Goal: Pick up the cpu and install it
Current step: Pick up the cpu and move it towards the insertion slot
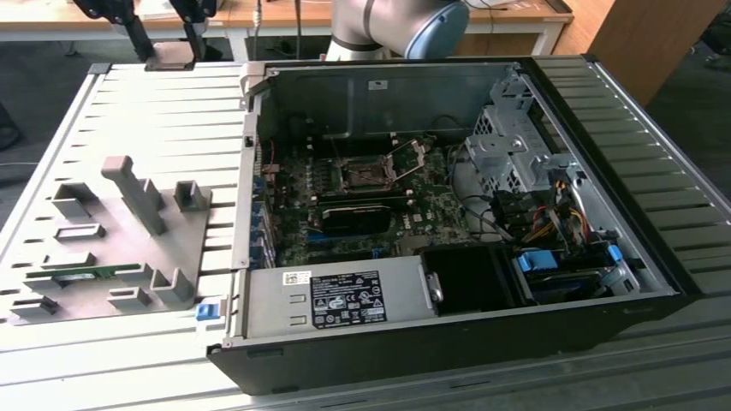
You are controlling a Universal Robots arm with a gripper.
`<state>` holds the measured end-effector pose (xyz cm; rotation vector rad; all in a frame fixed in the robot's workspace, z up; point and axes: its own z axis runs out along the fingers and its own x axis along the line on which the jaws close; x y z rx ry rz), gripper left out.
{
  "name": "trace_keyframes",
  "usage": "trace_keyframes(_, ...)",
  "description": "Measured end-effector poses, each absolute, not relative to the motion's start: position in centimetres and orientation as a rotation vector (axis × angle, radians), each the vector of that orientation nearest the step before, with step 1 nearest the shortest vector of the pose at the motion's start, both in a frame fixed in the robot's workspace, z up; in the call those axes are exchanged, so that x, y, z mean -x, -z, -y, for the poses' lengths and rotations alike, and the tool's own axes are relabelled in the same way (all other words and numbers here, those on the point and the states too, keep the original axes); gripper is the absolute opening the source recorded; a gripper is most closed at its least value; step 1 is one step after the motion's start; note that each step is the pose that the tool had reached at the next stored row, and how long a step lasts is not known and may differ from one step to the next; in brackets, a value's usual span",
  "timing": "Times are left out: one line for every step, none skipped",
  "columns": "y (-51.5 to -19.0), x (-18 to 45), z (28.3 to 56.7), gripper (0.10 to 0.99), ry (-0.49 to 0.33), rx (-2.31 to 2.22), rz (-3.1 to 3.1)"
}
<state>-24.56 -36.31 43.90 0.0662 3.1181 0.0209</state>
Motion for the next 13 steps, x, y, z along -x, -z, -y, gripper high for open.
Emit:
trace_keyframes(-43.9,24.4,36.3,0.541,-0.021,-0.066,-3.118)
trace_keyframes(-43.9,24.3,36.2,0.541,-0.021,-0.066,-3.118)
trace_keyframes(-43.9,24.1,36.2,0.541,-0.021,-0.066,-3.118)
trace_keyframes(-43.9,24.0,36.2,0.541,-0.021,-0.066,-3.118)
trace_keyframes(-43.9,23.8,36.1,0.541,-0.021,-0.066,-3.118)
trace_keyframes(-43.9,23.7,36.1,0.541,-0.021,-0.066,-3.118)
trace_keyframes(-43.8,23.5,36.0,0.541,-0.021,-0.066,-3.118)
trace_keyframes(-43.8,23.4,36.0,0.541,-0.021,-0.066,-3.118)
trace_keyframes(-43.8,23.3,36.0,0.541,-0.021,-0.066,-3.118)
trace_keyframes(-43.8,23.1,35.9,0.541,-0.021,-0.066,-3.118)
trace_keyframes(-43.8,23.0,35.9,0.541,-0.021,-0.066,-3.118)
trace_keyframes(-43.8,22.9,35.9,0.541,-0.021,-0.066,-3.118)
trace_keyframes(-43.8,22.7,35.8,0.541,-0.021,-0.066,-3.118)
